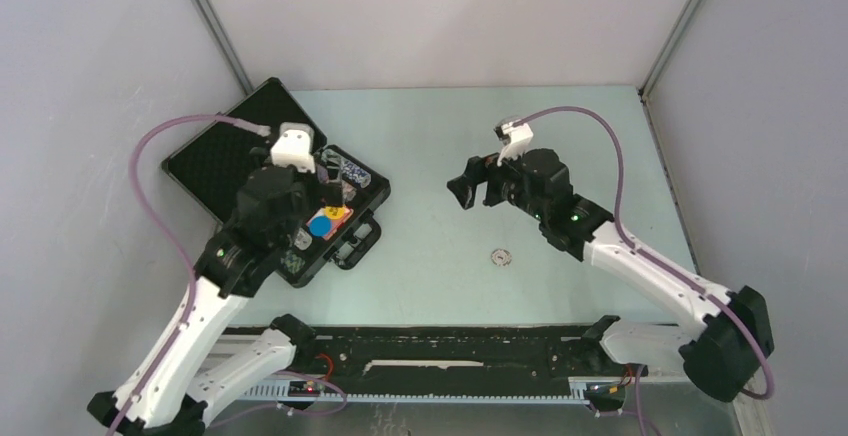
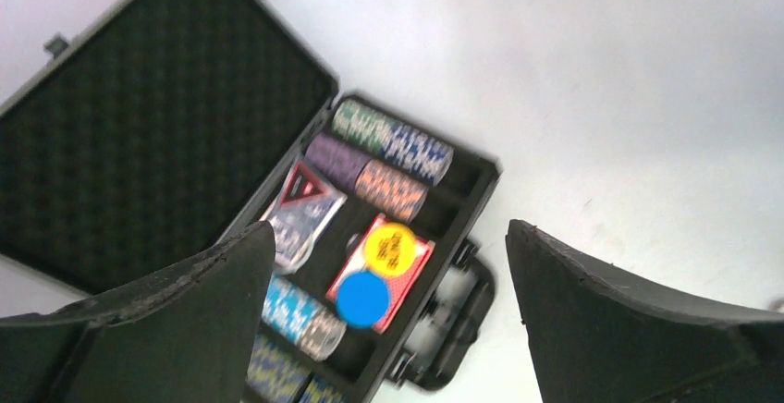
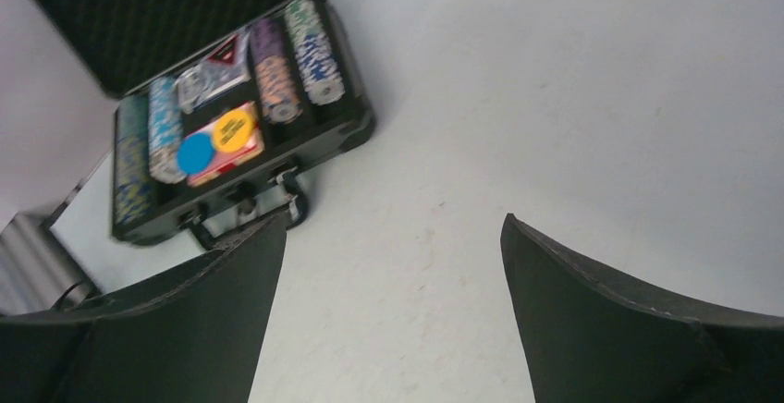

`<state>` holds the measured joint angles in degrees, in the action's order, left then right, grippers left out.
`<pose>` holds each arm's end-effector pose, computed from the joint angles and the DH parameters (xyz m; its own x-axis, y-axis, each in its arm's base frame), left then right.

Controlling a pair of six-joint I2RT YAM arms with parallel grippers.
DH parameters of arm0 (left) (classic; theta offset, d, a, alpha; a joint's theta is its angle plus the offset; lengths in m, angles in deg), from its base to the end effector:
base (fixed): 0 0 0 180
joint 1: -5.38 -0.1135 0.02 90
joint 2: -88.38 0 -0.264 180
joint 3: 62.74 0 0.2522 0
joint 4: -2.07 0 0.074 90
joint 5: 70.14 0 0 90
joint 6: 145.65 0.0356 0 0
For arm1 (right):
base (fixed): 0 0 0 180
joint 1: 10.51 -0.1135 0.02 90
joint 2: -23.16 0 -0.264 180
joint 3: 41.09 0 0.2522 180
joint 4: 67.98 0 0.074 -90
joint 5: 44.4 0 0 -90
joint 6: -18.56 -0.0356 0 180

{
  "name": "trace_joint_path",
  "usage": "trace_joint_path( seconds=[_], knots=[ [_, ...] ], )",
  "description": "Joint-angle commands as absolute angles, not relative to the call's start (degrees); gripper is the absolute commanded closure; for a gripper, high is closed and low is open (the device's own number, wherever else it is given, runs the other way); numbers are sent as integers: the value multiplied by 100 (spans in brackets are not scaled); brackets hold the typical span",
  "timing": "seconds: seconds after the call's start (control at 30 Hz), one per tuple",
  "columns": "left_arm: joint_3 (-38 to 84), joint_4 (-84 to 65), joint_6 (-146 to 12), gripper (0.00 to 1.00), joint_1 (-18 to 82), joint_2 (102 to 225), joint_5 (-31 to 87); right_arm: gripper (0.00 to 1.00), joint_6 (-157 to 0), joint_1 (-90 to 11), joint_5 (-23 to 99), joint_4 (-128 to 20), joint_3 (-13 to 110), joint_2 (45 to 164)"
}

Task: Pack up texas hold em set

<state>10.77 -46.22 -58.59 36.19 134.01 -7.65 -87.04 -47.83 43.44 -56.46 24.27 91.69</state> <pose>0.1435 -0.0664 0.3833 -0.3034 0.1279 -0.9442 0.0670 0.9914 0.1128 0.2228 0.1715 0.3174 -0.3650 0.0597 -0.9291 -0.5572 0.7855 0.2693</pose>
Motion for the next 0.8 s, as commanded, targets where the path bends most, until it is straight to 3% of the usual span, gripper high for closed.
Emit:
trace_joint_path(
  seconds=[0.0,0.23,0.53,0.77],
  knots=[
    [885,-3326,-6092,0,3628,12875,-301,2,-9128,-4947,4329,-3918,2731,8593],
    [156,-3119,-6200,0,3390,12137,394,0,-10032,-4847,3798,-2488,2900,8623],
    [225,-3376,-6087,0,3424,12053,959,0,-9643,-4706,3727,18,4413,10589],
    [207,-3349,-6085,0,3465,11929,1170,3,-9337,-4614,4335,464,4674,11788]
  ],
)
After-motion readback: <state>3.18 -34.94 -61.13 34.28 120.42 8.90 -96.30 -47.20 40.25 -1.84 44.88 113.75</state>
